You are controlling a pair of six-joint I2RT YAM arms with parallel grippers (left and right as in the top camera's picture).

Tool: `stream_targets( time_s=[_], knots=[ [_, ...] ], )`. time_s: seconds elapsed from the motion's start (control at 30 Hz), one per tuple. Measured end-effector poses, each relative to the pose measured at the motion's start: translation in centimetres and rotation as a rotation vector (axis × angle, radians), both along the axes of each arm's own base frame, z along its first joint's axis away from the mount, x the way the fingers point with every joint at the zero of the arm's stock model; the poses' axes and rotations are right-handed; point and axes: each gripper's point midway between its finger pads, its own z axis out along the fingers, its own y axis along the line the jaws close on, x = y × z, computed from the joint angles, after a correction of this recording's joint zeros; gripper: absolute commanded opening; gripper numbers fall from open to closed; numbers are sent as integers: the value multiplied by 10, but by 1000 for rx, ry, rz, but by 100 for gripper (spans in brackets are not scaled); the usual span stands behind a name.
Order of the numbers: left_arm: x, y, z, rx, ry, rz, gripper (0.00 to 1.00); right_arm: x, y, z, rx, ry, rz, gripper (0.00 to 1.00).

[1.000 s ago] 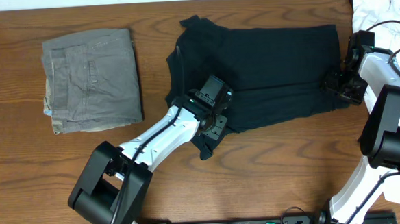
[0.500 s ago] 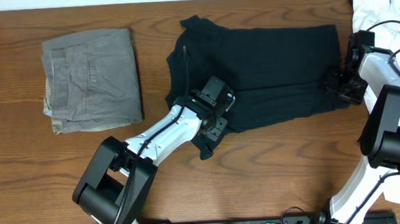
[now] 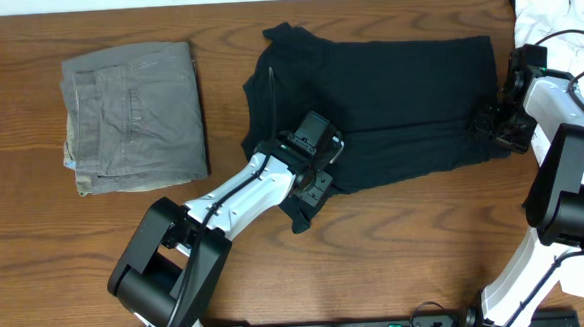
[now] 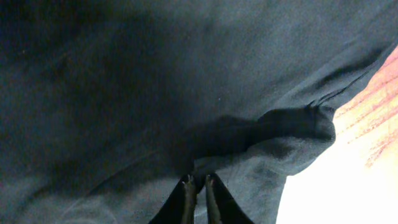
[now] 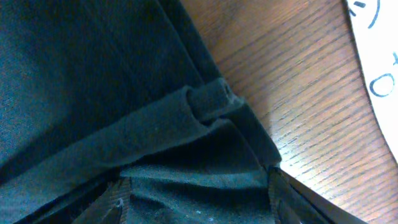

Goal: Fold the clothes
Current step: 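Drag the shirt's lower edge down-right with the left gripper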

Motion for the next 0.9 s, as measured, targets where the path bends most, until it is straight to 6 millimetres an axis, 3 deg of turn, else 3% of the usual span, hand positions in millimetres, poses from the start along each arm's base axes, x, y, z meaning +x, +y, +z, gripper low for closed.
stream_targets(
  time_s=[0.4,0.6,0.9],
  knots=[
    [-4,4,0,14,16,-3,6,0,0,0,0,0,0,70],
    [-21,6,10,-1,73,-15,6,0,0,0,0,0,0,70],
    [-55,-12,14,-63,189,-64,6,0,0,0,0,0,0,70]
  ],
)
